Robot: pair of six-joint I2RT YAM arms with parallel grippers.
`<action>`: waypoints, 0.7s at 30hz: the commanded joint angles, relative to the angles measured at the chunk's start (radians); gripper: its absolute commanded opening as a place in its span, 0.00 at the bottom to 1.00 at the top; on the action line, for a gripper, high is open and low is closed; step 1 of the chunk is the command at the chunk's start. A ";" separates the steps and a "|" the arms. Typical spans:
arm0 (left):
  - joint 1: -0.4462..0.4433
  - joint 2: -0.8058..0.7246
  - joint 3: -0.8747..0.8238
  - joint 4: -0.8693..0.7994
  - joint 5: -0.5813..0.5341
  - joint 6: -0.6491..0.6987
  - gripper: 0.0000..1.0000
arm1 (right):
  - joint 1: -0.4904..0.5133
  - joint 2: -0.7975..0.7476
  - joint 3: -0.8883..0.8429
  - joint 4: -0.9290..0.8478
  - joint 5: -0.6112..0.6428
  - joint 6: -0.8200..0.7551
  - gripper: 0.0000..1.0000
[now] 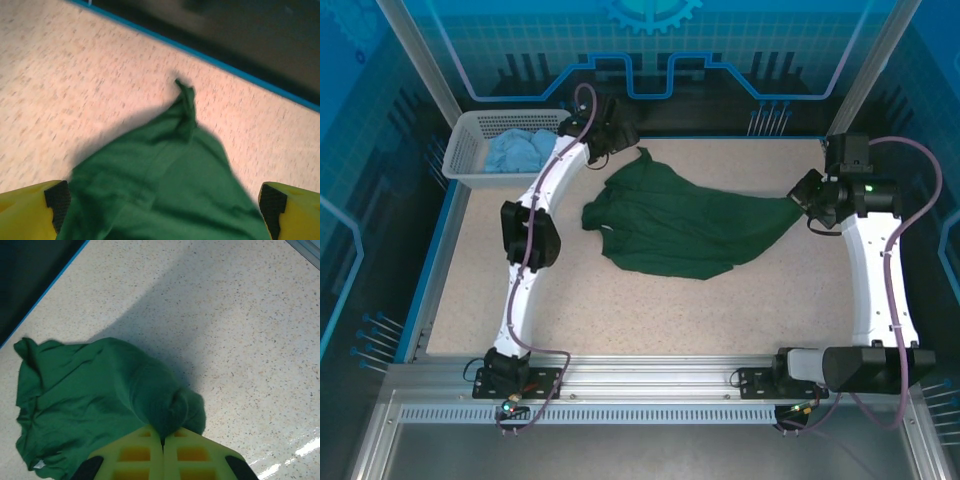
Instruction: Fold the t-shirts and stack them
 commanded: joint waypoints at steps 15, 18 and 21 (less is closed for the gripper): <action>-0.128 -0.683 -1.106 -0.047 0.370 -0.087 0.89 | 0.083 0.116 -0.083 0.099 0.025 0.063 0.13; -0.135 -0.684 -1.224 0.021 0.400 -0.126 0.89 | 0.106 0.125 -0.101 0.115 0.020 0.060 0.14; -0.135 -0.652 -1.259 0.096 0.396 -0.161 0.88 | 0.116 0.131 -0.120 0.121 0.015 0.057 0.14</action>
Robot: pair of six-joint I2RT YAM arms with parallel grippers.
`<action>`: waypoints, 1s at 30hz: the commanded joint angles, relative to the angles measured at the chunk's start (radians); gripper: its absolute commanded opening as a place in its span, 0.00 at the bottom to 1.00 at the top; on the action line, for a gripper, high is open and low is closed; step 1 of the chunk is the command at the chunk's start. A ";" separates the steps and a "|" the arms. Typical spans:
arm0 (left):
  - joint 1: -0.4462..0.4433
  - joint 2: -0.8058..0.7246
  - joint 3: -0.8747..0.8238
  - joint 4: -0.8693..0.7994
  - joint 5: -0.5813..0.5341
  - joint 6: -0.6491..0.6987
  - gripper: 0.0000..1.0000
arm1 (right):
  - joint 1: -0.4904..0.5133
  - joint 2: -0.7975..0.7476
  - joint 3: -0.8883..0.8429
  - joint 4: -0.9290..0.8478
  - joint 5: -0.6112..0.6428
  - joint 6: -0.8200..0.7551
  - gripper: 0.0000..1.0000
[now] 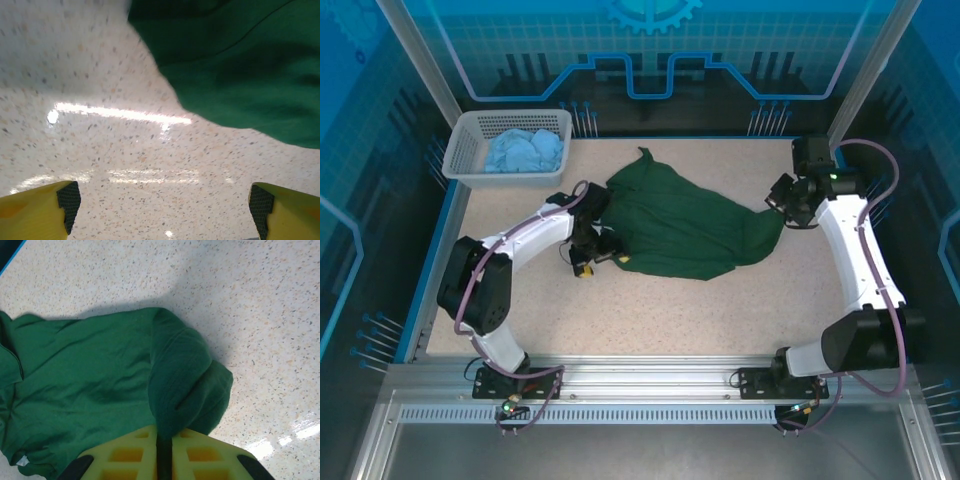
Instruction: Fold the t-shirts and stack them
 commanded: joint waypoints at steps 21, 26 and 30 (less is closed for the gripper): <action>0.033 0.354 0.726 0.061 -0.053 -0.058 0.00 | -0.030 -0.037 -0.021 0.015 0.002 -0.037 0.04; 0.088 0.547 1.226 -0.084 -0.175 -0.096 0.08 | -0.049 0.036 0.070 -0.031 0.027 -0.016 0.01; 0.110 0.745 1.471 -0.105 -0.177 -0.176 0.69 | -0.071 0.147 0.140 -0.100 0.049 0.013 0.00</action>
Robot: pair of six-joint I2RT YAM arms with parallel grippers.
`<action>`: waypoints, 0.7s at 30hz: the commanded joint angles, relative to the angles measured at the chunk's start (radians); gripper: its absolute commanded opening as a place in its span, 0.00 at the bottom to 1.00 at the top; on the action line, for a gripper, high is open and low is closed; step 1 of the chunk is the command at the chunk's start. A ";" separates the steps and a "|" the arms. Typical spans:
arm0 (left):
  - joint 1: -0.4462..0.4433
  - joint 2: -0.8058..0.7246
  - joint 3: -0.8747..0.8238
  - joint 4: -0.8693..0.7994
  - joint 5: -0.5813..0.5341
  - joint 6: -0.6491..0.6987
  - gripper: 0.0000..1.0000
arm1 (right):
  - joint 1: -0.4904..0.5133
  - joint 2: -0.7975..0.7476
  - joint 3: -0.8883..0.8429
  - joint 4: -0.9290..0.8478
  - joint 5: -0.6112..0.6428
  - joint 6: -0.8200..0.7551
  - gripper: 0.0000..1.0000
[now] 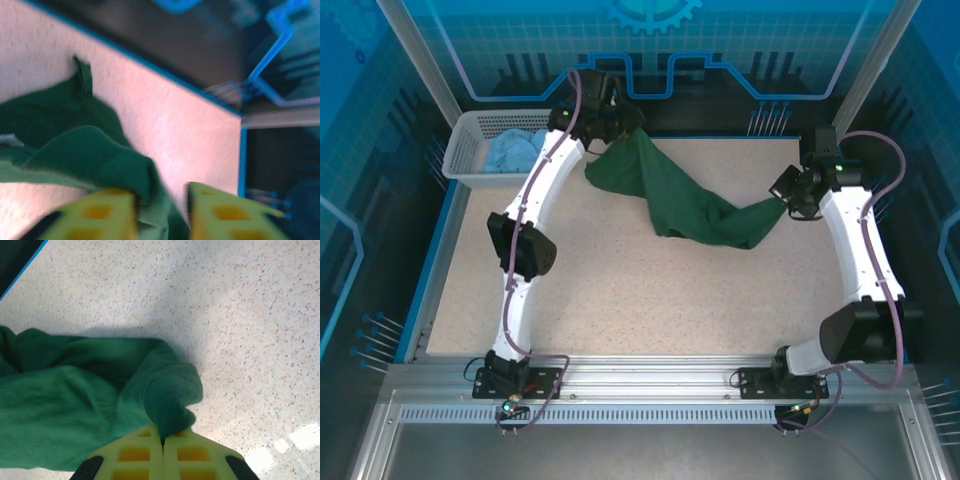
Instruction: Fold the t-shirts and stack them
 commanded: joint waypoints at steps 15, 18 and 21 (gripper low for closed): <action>-0.043 -0.232 -0.706 -0.088 0.021 -0.016 0.47 | -0.074 0.185 0.035 -0.068 0.025 0.057 0.00; -0.056 -0.311 -0.948 0.100 0.155 -0.135 0.39 | -0.074 0.181 0.014 -0.053 0.009 0.053 0.00; -0.069 -0.317 -1.065 0.261 0.258 -0.218 0.47 | -0.074 0.174 -0.004 -0.041 -0.004 0.051 0.00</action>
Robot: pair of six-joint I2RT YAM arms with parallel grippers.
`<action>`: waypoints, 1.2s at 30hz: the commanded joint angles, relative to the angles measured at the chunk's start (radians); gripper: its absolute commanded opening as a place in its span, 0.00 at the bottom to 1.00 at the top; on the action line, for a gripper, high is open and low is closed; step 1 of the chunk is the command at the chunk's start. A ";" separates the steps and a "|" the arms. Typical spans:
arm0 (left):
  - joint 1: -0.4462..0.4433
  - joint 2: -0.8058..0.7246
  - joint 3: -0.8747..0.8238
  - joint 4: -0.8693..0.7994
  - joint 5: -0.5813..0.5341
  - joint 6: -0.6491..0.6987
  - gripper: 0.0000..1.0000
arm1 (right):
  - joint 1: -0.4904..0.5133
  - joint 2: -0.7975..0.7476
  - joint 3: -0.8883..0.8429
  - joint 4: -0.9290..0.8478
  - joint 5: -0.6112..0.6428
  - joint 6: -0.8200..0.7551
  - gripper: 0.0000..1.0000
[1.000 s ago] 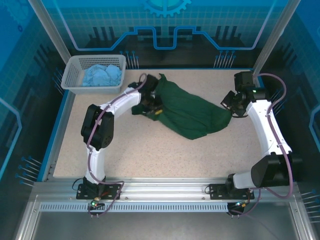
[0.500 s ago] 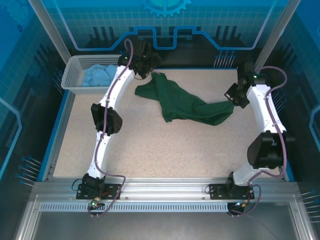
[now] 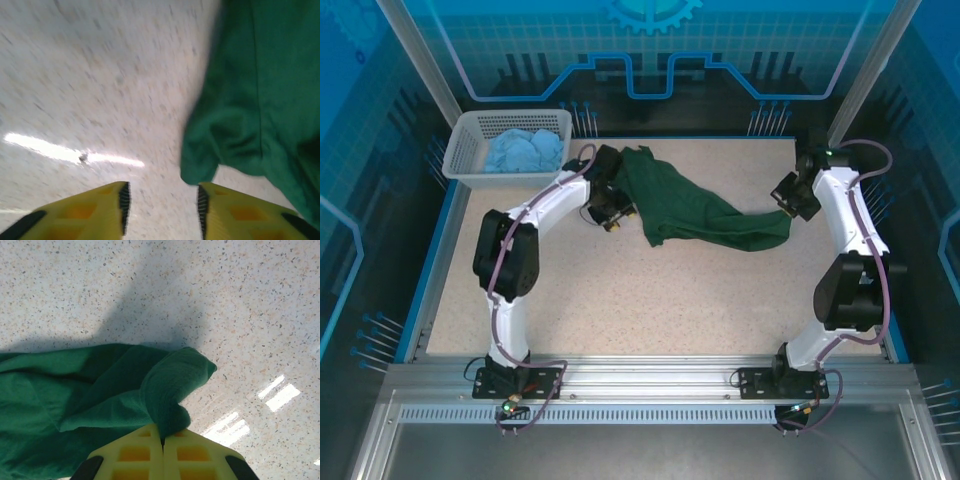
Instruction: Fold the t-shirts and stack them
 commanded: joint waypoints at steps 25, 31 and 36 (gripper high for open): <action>-0.106 0.219 0.233 0.002 -0.081 0.085 0.00 | -0.001 -0.134 -0.107 0.041 -0.062 -0.060 0.00; -0.104 0.102 0.413 -0.266 -0.318 0.307 0.00 | 0.046 -0.163 -0.110 0.059 -0.089 -0.105 0.00; -0.121 0.038 0.633 -0.531 -0.479 0.503 0.00 | 0.079 -0.189 -0.127 0.093 -0.172 -0.117 0.00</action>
